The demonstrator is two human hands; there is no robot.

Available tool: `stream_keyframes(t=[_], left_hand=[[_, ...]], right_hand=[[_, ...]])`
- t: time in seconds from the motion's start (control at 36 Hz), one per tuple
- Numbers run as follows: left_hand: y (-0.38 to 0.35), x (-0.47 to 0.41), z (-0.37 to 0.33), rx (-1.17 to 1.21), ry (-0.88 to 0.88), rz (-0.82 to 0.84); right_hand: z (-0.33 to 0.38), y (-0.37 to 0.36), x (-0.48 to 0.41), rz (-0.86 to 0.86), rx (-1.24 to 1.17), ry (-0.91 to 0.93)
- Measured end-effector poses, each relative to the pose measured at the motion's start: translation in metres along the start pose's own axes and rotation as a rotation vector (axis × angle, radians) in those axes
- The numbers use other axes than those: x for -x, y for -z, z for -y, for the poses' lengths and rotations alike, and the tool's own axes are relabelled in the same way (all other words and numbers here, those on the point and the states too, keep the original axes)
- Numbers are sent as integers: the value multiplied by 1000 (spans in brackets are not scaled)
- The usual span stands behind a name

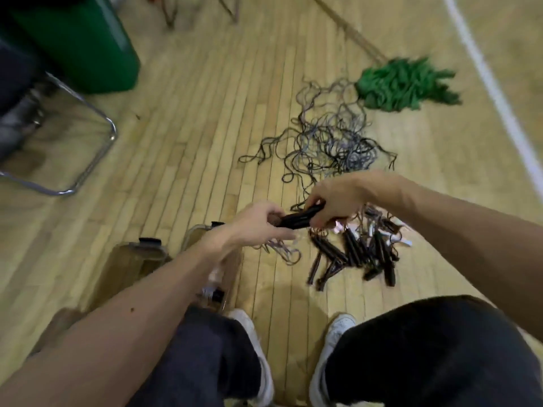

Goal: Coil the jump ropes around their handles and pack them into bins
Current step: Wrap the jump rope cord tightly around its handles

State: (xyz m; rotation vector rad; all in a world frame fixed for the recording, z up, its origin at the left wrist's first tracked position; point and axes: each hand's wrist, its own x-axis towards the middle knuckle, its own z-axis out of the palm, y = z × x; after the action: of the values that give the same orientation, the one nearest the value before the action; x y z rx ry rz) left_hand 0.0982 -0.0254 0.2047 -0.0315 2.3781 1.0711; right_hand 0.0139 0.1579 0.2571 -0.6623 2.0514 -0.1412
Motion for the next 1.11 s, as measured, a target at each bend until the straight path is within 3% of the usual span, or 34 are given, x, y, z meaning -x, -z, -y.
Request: stream_keyframes(t=[0.33,0.47,0.58,0.81,0.92,1.0,1.11], left_hand=[[72,164,-148,211,-458,-448],[74,189,-181,124,-517,-470],[76,200,-200,58,-493,-478],[52,198,-167,-529,-182,-301],[53,201,-154,-660,-170,-353],[56,199,-126,-594,-61,-293],[76,194,-110,-471,36,-160]], right_hand=[[60,40,302,-585,-104,216],[57,37,361,-816,-143,203],[61,36,395,-966,-176,210],[55,38,405,-1136,-115,84],[49,50,403,-1467,-235,-65],[36,62,422,-1716,-425,-193],[34,65,424,-1571,-284,-288]])
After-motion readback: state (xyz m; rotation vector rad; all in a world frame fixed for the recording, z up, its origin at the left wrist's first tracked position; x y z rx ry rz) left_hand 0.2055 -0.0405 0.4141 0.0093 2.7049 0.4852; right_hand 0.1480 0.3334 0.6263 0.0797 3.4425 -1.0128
